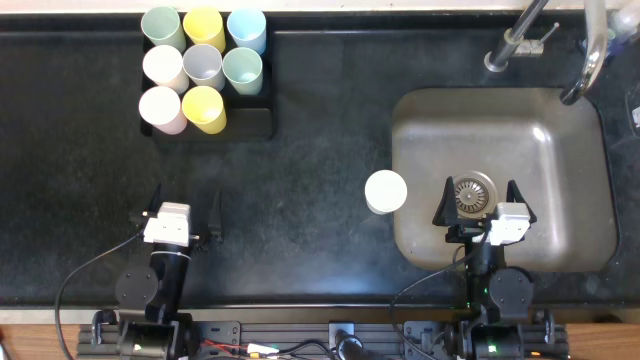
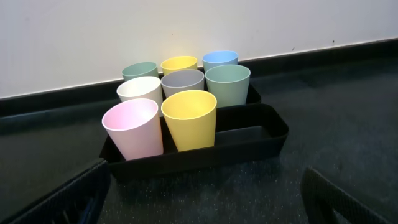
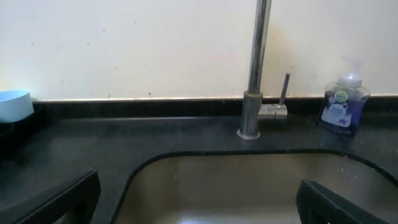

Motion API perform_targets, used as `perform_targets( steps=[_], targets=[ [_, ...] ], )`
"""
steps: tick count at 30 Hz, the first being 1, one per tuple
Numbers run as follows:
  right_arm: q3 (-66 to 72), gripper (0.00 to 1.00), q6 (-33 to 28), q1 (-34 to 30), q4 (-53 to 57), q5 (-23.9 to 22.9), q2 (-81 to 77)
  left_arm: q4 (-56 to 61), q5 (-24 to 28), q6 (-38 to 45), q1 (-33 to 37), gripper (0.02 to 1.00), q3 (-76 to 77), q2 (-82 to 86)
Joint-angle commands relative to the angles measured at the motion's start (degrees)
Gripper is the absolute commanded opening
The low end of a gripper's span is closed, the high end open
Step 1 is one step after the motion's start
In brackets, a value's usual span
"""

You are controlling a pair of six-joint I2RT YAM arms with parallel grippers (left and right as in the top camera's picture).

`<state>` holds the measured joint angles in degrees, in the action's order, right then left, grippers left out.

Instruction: Store Cups

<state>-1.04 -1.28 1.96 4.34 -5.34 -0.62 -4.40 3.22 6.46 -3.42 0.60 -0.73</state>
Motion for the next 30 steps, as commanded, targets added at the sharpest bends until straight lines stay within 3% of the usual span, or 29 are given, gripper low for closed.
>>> perform_targets(
  steps=[1,21,26,30],
  targets=[
    [0.76,0.998,0.0,-0.07,-0.26,-0.04,0.42,-0.15,0.15,1.2,-0.42,0.998,-0.15,0.61],
    [-1.33,0.998,0.02,-0.04,0.22,-0.04,0.26,-0.15,0.15,1.2,-0.42,0.998,-0.15,0.61],
    [-18.86,0.998,0.02,-0.04,17.35,1.92,-7.69,-0.15,0.15,1.18,-0.42,0.998,-0.15,0.61],
    [-38.86,0.998,0.04,0.07,30.42,4.44,-25.44,-0.15,0.15,1.2,-0.42,0.998,-0.15,0.61]
  ],
)
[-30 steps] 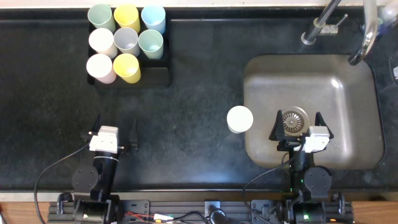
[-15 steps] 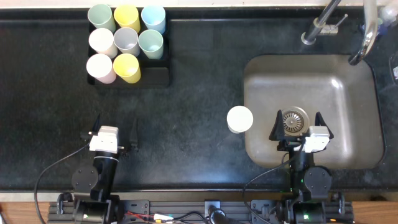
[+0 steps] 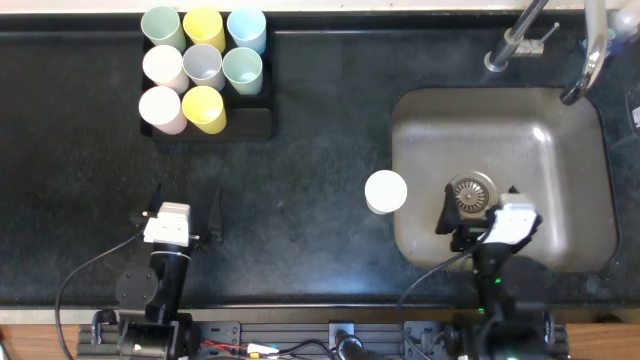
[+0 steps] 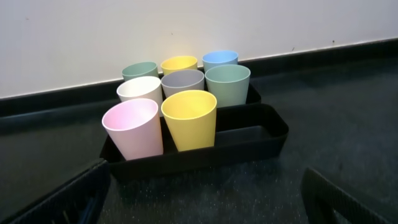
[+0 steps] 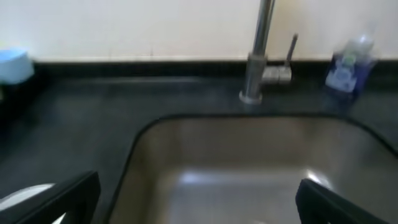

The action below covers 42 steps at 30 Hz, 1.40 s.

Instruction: Store Cups

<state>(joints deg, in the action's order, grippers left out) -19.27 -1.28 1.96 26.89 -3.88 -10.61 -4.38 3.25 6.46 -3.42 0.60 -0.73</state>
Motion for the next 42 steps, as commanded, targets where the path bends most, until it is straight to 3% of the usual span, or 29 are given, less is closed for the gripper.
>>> perform_targets(
  steps=[1,7,11,15,19,27,36,42],
  targets=[
    [-25.75,0.998,0.02,0.22,11.76,2.97,-20.55,-0.17,0.13,1.2,-0.42,0.998,-0.15,0.61],
    [-56.92,0.998,-0.02,5.95,45.22,2.38,-52.57,-0.17,0.13,1.2,-0.42,0.998,-0.15,0.61],
    [-67.32,0.998,-0.04,9.77,58.62,2.38,-68.61,-0.17,0.13,1.2,-0.42,0.998,-0.15,0.61],
    [-68.22,0.998,-6.32,10.4,59.21,2.54,-78.51,-0.17,0.13,1.2,-0.42,0.998,-0.15,0.61],
    [-68.22,0.996,-14.4,10.34,57.96,5.57,-85.4,-0.17,0.13,1.18,-0.42,0.998,-0.15,0.61],
    [-67.63,0.998,-21.66,11.89,54.38,7.67,-89.05,-0.17,0.13,1.2,-0.42,0.998,-0.15,0.61],
    [-66.29,0.996,-21.73,14.34,53.0,9.42,-89.09,-0.17,0.11,1.2,-0.42,0.998,-0.15,0.61],
    [-58.84,0.998,-22.16,14.32,50.38,6.19,-89.07,-0.17,0.13,1.18,-0.42,0.998,-0.15,0.61]
  ],
)
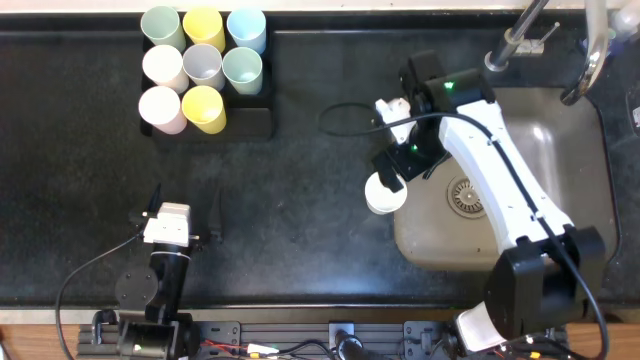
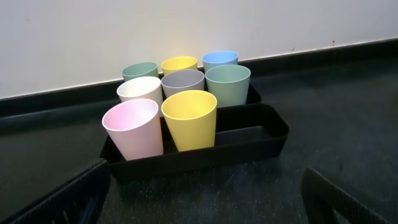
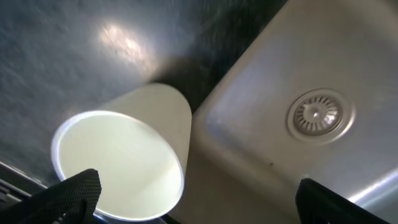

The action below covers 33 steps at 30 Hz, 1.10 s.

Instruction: Store Cups

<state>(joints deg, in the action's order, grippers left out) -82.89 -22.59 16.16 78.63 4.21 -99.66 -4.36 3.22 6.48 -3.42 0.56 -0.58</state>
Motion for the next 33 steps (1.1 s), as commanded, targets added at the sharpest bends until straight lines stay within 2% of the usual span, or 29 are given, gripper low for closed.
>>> perform_targets(
  steps=[1,9,10,11,12,13,17,21,25,30,32,33],
  targets=[
    [5.27,0.998,-0.83,0.11,-1.7,-2.29,-0.02,-0.2,0.15,1.18,-0.42,0.996,-0.11,0.46],
    [5.62,1.0,-0.76,-0.22,-4.63,-2.27,-0.02,-0.2,0.15,1.18,-0.42,0.998,-0.11,0.46],
    [5.64,0.739,-0.76,-0.22,-4.98,-2.1,-0.02,-0.2,0.15,1.18,-0.42,0.998,-0.11,0.46],
    [5.66,0.24,-0.68,-0.22,-5.11,-1.95,-0.04,-0.2,0.15,1.16,-0.42,0.998,-0.11,0.46],
    [5.7,0.075,-0.7,-0.22,-5.11,-1.38,-0.04,-0.2,0.15,1.16,-0.42,0.998,-0.11,0.46],
    [5.86,0.049,-0.79,-0.22,-5.09,-0.68,-0.04,-0.2,0.15,1.18,-0.42,0.998,-0.11,0.46],
    [8.79,0.045,-0.81,0.61,-6.01,3.26,-0.04,-0.2,0.15,1.18,-0.42,0.998,-0.11,0.46],
    [9.7,0.045,0.02,1.11,-6.64,3.23,0.15,-0.2,0.15,1.18,-0.42,0.998,-0.11,0.46],
    [3.91,0.042,3.52,1.11,-4.55,1.46,1.77,-0.2,0.15,1.18,-0.42,0.998,-0.11,0.46],
    [-18.36,0.042,9.31,3.45,1.92,-2.36,3.13,-0.2,0.15,1.18,-0.42,0.998,-0.11,0.46],
    [-35.56,0.042,12.46,7.32,4.0,-3.43,1.25,-0.2,0.15,1.18,-0.42,0.996,-0.11,0.46],
    [-39.74,0.042,12.57,8.68,4.61,-3.39,0.13,-0.2,0.15,1.16,-0.42,0.998,-0.11,0.46]
  ],
)
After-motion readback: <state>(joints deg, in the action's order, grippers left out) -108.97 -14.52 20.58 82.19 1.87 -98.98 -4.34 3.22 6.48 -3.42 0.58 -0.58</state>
